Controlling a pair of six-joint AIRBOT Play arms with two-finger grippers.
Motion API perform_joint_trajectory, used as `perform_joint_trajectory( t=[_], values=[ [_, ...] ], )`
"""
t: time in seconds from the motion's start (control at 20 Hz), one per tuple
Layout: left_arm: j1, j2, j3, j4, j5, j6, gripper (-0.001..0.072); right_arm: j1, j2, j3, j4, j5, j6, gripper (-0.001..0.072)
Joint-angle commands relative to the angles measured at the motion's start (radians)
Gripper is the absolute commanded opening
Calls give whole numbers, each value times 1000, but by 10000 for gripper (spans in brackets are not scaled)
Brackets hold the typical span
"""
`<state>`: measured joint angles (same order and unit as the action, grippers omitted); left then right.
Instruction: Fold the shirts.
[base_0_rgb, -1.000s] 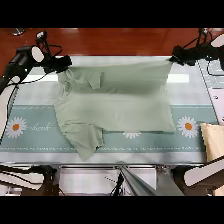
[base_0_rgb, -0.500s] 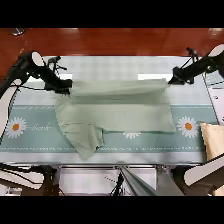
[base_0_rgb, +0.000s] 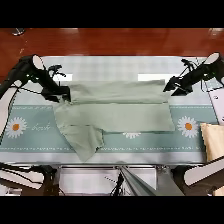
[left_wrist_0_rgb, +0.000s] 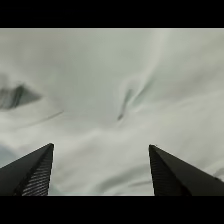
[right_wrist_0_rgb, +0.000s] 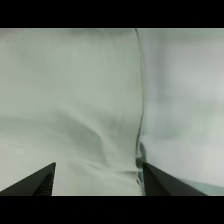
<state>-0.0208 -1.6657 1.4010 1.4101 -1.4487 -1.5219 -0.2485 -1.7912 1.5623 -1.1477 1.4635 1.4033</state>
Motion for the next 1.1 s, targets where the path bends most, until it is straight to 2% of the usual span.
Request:
perform_joint_trajectory(
  t=[0.0,0.15,0.3,0.45,0.6,0.7,1.05],
  values=[
    [56,72,-48,63,-149,3,704,-51,121,-70,-61,19,10,629],
    [138,268,-286,52,-87,5,704,-102,334,-364,-32,-174,7,629],
    [266,454,-582,41,-45,25,703,-110,546,-725,110,-346,-92,629],
    [396,581,-783,-224,61,43,703,-109,668,-955,238,-414,-170,629],
    [393,659,-917,-413,186,72,702,-109,700,-1007,290,-394,-194,629],
    [354,662,-978,-521,241,142,703,-109,700,-1007,324,-385,-197,629],
    [241,657,-1077,-621,470,171,700,-155,700,-995,383,-369,-212,629]
  ],
)
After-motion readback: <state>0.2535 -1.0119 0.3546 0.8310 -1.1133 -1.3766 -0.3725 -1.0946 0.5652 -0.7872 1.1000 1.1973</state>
